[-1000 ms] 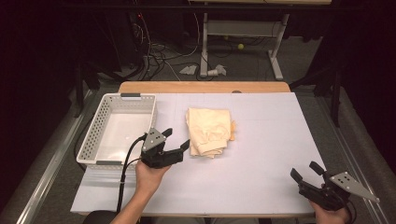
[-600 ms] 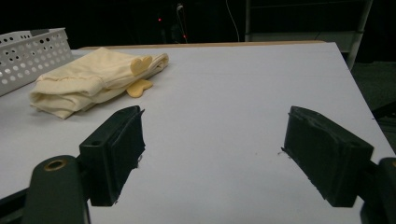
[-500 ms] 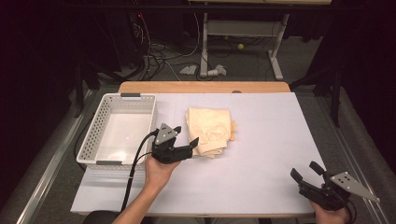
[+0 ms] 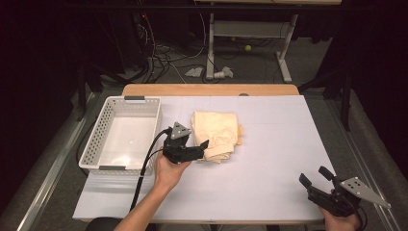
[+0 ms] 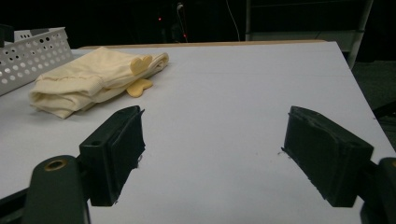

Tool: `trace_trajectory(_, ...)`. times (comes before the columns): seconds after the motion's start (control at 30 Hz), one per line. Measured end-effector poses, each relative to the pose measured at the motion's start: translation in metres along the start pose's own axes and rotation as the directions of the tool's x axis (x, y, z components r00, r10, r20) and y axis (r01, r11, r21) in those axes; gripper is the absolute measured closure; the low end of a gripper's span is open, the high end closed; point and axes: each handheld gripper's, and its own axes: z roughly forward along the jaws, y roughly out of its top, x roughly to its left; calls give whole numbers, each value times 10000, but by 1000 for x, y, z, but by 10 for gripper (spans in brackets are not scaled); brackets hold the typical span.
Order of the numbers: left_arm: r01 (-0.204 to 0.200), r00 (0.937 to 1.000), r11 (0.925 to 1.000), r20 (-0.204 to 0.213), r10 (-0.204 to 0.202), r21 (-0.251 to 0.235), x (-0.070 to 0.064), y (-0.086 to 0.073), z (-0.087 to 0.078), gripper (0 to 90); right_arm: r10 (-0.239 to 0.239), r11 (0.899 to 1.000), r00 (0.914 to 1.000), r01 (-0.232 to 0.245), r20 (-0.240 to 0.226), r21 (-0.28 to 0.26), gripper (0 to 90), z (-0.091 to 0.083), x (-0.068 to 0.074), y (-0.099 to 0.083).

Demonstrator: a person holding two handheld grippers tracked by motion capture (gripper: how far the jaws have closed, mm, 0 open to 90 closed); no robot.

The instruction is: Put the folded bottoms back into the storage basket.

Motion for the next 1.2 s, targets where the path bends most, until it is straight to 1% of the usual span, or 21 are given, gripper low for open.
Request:
trace_trajectory(0.1,-10,10000,10000,-88,11,78,0,3,3,207,1,10000,10000,-1,-3,8,207,0,0,0)
trace_trajectory(0.2,7,10000,9994,-84,-4,348,1,7,8,207,-4,10000,10000,4,3,12,207,0,0,0)
trace_trajectory(0.4,161,9995,9975,-282,-141,692,4,15,19,207,3,10000,10000,-3,15,-5,207,0,0,0)
trace_trajectory(0.47,214,9992,9959,-360,-183,881,7,17,22,208,0,10000,10000,0,26,10,207,0,0,0)
trace_trajectory(0.57,411,9982,9921,-477,-356,1187,13,21,29,207,9,10000,10000,-9,23,3,207,0,0,0)
trace_trajectory(0.7,708,9964,9871,-560,-633,1438,20,25,37,207,-3,10000,10000,3,9,8,207,0,0,0)
trace_trajectory(0.8,921,9944,9806,-670,-816,1732,26,28,44,207,-5,10000,10000,5,15,5,207,0,0,0)
trace_trajectory(0.83,921,9944,9806,-670,-816,1732,26,28,44,208,-5,10000,10000,5,15,5,207,0,0,0)
trace_trajectory(0.9,969,9938,9771,-719,-847,1894,29,30,49,209,-8,10000,10000,8,15,-1,207,0,0,0)
trace_trajectory(0.97,1012,9929,9730,-825,-857,2076,30,32,53,217,-8,10000,10000,8,22,-1,207,0,0,0)
trace_trajectory(1.03,1001,9925,9673,-920,-805,2331,33,34,58,218,-15,10000,10000,15,21,3,208,0,0,0)
trace_trajectory(1.13,1051,9918,9609,-974,-825,2560,36,36,65,220,-23,10000,10000,23,12,21,207,0,0,0)
trace_trajectory(1.2,1202,9902,9571,-1009,-966,2636,39,38,71,220,-22,10000,10000,22,14,18,208,0,0,0)
